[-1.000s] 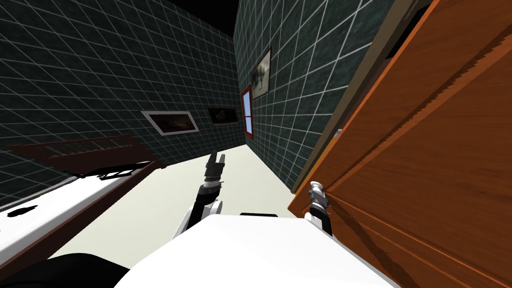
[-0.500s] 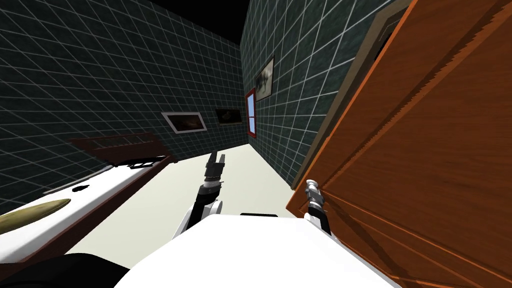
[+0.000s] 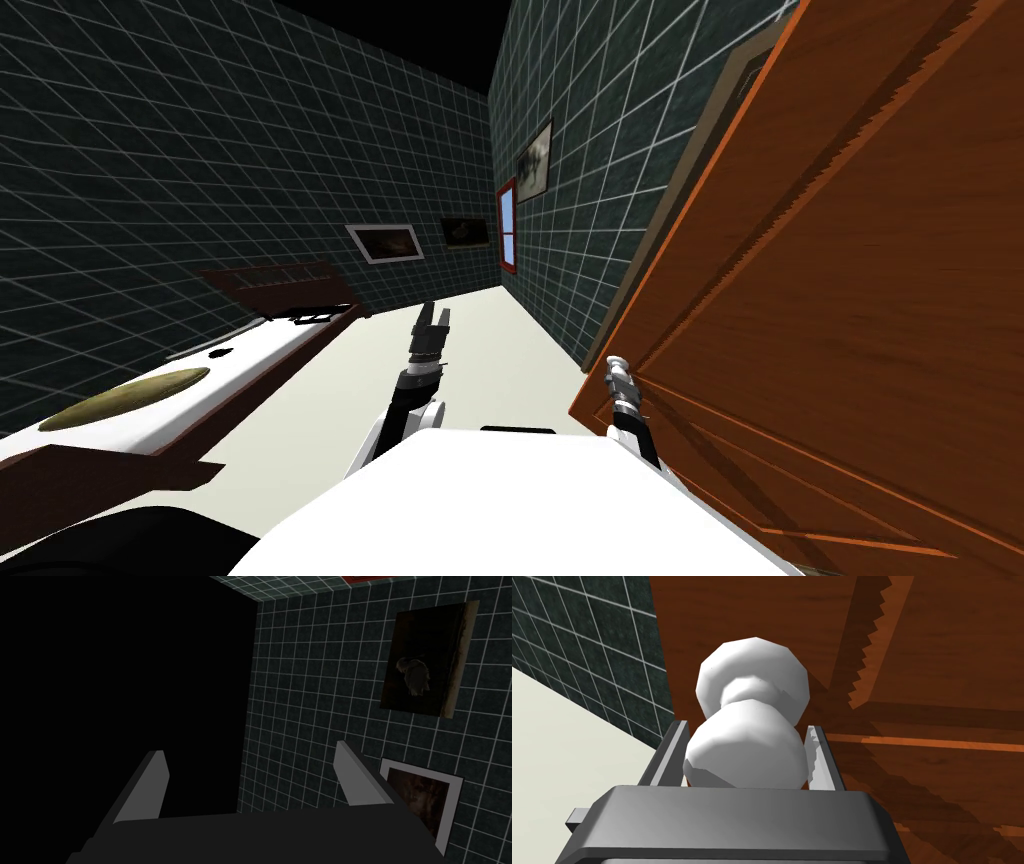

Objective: Pull the door open

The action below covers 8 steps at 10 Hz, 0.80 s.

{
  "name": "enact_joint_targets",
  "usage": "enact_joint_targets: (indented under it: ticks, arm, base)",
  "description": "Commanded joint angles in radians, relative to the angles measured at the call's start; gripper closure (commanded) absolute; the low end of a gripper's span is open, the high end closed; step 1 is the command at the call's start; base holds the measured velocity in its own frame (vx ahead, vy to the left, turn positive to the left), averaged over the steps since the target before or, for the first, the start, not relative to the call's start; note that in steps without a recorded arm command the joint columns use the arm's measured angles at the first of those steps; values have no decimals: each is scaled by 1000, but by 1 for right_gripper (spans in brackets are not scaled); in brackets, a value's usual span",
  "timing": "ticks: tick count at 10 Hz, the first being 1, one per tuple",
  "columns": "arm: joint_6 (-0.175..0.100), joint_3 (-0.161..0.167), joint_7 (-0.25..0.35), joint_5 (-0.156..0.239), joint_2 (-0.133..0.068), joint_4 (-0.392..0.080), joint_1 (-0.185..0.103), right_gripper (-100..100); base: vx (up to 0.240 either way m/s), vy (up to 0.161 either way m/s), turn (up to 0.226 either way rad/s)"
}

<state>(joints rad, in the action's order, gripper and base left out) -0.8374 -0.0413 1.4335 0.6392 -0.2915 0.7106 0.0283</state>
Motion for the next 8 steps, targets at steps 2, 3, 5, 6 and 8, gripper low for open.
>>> enact_joint_targets:
  ticks: [2,3,5,6,8]
  arm:
    - [1,19,11,-11,-1,5,3,100]
    - [2,28,16,-16,-3,9,5,100]
    - [2,49,29,-27,-8,18,9,100]
    - [3,60,36,-34,-11,22,11,100]
    - [3,81,49,-46,-16,31,15,100]
  base:
    - [-112,9,49]
    - [-224,7,58]
    - [-213,16,52]
    - [-196,-6,55]
    - [-196,-5,51]
